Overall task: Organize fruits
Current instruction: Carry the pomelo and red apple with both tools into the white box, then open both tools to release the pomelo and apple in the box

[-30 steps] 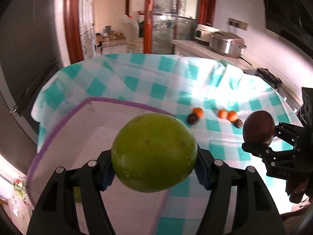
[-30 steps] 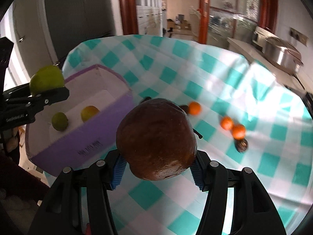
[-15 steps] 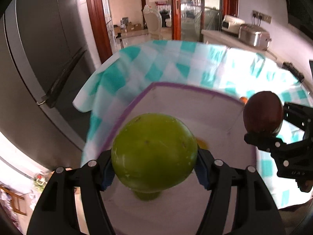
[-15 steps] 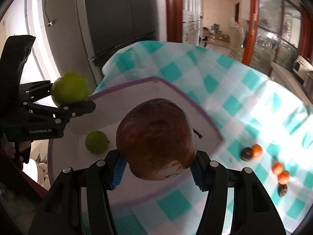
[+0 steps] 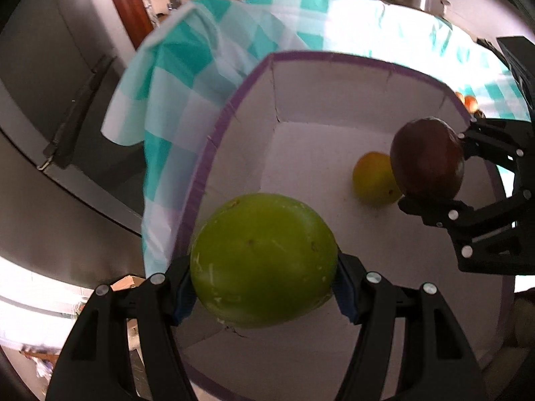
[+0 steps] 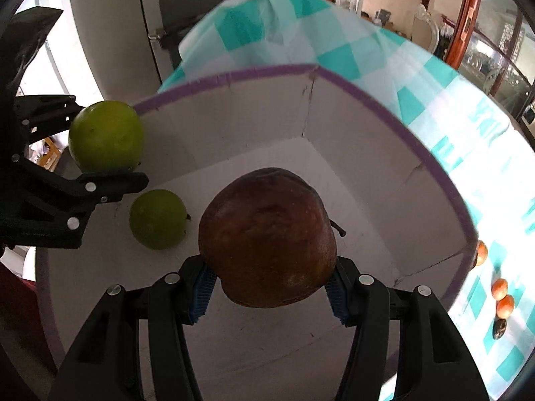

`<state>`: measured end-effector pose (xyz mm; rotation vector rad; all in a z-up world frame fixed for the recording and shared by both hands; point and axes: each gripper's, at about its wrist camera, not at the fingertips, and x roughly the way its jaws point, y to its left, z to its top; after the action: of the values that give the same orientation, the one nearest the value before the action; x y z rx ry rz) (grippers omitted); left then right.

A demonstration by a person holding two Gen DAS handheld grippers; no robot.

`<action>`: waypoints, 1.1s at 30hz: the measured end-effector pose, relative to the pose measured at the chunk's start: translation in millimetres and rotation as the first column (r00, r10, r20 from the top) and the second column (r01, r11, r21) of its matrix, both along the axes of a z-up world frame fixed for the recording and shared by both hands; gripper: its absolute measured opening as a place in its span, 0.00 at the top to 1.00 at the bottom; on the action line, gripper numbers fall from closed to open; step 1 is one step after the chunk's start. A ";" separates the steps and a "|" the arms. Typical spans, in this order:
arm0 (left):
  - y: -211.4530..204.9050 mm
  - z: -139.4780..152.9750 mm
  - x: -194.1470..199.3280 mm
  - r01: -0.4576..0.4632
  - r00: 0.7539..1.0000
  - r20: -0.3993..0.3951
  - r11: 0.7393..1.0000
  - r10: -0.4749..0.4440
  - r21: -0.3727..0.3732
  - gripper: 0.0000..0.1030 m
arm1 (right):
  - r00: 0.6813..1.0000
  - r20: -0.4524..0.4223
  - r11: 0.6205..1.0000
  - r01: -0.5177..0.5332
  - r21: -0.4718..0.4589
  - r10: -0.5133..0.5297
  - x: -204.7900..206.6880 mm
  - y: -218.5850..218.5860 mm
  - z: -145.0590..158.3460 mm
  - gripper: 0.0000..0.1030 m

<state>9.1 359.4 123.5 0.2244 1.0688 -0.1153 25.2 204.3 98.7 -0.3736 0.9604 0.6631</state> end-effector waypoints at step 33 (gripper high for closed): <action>-25.2 11.3 -26.2 -0.083 0.994 0.084 0.980 0.068 0.183 0.16 | 1.000 0.017 0.999 0.005 -0.046 -0.005 -17.3 -17.4 9.7 0.18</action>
<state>-17.1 334.2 134.8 0.3541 1.0099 0.0621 8.0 187.0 108.4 -0.4172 0.9617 0.6331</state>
